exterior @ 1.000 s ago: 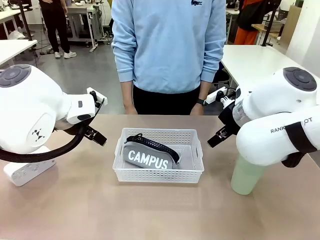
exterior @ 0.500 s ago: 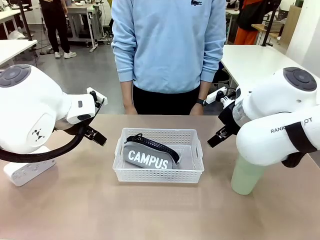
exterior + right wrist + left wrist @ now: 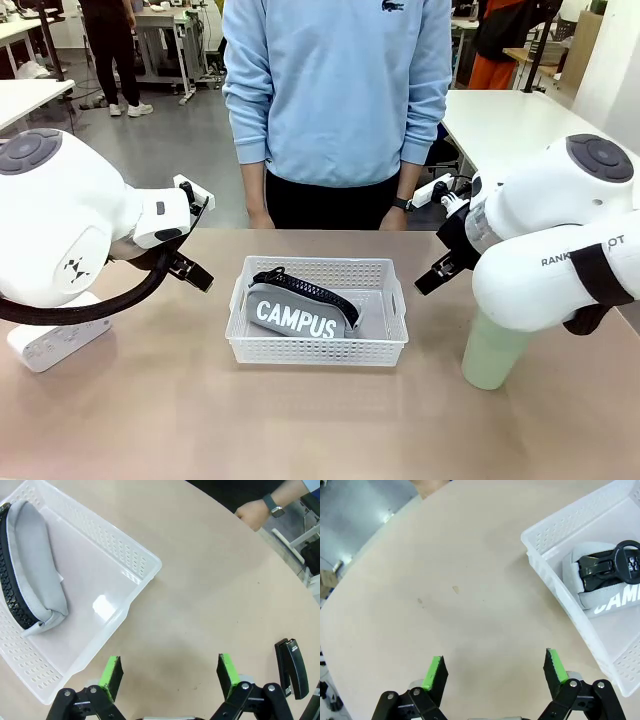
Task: Efficiently arrange items inside the basket to fit them all.
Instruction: Pick up the Digital clock and place it inside the Organizing basket.
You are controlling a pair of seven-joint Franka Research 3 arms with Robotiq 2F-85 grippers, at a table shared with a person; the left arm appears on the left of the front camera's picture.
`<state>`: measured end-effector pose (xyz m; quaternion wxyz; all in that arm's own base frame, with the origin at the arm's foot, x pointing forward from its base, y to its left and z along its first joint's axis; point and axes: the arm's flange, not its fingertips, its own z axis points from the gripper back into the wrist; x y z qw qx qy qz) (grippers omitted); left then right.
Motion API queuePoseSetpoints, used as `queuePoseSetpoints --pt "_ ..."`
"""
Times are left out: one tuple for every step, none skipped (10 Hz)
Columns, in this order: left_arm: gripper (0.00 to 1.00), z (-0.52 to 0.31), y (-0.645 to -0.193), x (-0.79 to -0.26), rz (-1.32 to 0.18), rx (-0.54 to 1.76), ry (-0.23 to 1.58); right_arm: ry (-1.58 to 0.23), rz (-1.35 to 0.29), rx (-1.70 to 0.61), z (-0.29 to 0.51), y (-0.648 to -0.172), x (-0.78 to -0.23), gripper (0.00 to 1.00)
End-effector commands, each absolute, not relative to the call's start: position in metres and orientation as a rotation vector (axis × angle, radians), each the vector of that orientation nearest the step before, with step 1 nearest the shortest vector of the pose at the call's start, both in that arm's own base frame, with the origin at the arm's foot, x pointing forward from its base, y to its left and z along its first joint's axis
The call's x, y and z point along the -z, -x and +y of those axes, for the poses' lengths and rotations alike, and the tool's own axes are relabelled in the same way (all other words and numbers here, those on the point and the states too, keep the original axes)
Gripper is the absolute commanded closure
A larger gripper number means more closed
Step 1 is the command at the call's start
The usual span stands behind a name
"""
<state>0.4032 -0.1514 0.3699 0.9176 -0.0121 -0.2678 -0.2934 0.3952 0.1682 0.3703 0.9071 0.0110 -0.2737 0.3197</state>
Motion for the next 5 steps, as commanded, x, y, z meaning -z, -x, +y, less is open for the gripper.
queuePoseSetpoints --pt "0.0 -0.151 -0.403 -0.37 -0.551 0.604 0.025 -0.023 -0.565 -0.66 0.168 -0.395 -0.37 0.0" --pt "0.0 -0.151 -0.403 -0.37 -0.551 0.604 0.025 -0.023 -0.565 -0.66 0.168 -0.395 -0.37 0.0" --pt "0.0 -0.151 -0.403 -0.37 -0.551 0.604 0.025 -0.023 -0.565 -0.66 0.168 -0.395 -0.37 0.0" --pt "0.0 -0.151 -0.403 -0.37 -0.551 0.603 0.025 0.006 -0.521 -0.659 0.167 -0.395 -0.378 0.0" --pt "0.0 -0.143 -0.398 -0.384 -0.485 0.592 0.129 -0.058 -0.531 -0.632 0.159 -0.395 -0.4 0.0"
